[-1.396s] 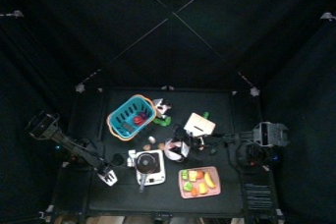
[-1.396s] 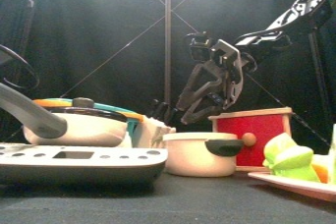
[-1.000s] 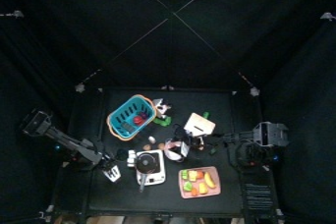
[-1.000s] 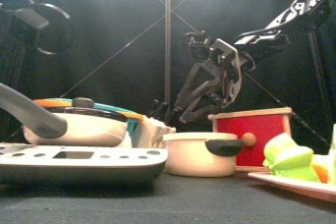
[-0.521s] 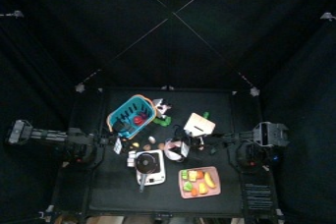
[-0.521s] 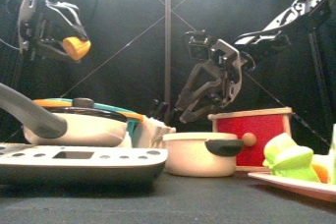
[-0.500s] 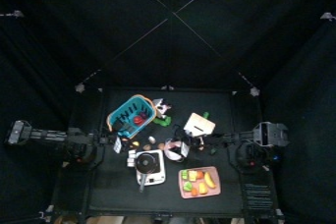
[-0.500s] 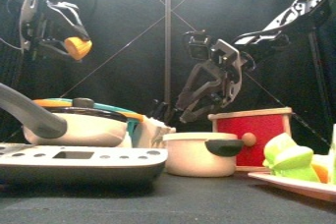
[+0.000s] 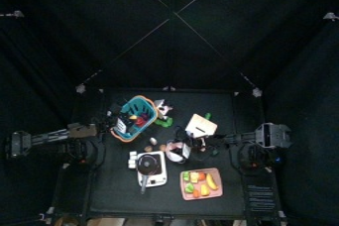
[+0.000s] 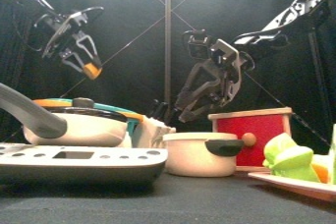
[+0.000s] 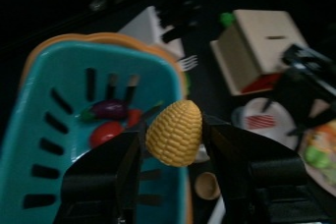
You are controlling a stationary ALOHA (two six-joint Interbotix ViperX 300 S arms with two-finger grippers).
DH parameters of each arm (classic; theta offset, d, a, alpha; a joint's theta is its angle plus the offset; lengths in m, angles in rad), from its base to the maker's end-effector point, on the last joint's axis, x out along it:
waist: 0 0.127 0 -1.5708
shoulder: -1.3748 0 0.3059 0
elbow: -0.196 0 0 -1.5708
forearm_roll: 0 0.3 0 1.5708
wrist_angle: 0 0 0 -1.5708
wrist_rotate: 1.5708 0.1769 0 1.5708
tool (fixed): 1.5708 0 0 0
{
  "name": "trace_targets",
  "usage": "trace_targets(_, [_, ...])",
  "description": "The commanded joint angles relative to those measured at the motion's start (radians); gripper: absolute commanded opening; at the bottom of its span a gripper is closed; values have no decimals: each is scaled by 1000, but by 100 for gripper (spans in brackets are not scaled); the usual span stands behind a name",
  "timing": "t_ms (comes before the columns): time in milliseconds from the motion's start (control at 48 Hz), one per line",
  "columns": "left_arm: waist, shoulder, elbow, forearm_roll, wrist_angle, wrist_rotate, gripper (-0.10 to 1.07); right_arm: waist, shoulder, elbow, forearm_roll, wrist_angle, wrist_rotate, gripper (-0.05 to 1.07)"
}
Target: Place corn top in basket
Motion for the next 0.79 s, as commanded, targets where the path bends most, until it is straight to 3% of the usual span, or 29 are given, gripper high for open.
trace_targets(0, [38, 40, -8, 9, 23, 0, 60, -6, -15, -21, 0, -3, -2, 90])
trace_targets(396, [74, 130, 12, 44, 28, 0, 61, -8, -17, -26, -8, -3, -2, 90])
trace_targets(771, [124, 193, 9, 44, 37, -2, 80, -8, -11, -28, -15, -3, -2, 90])
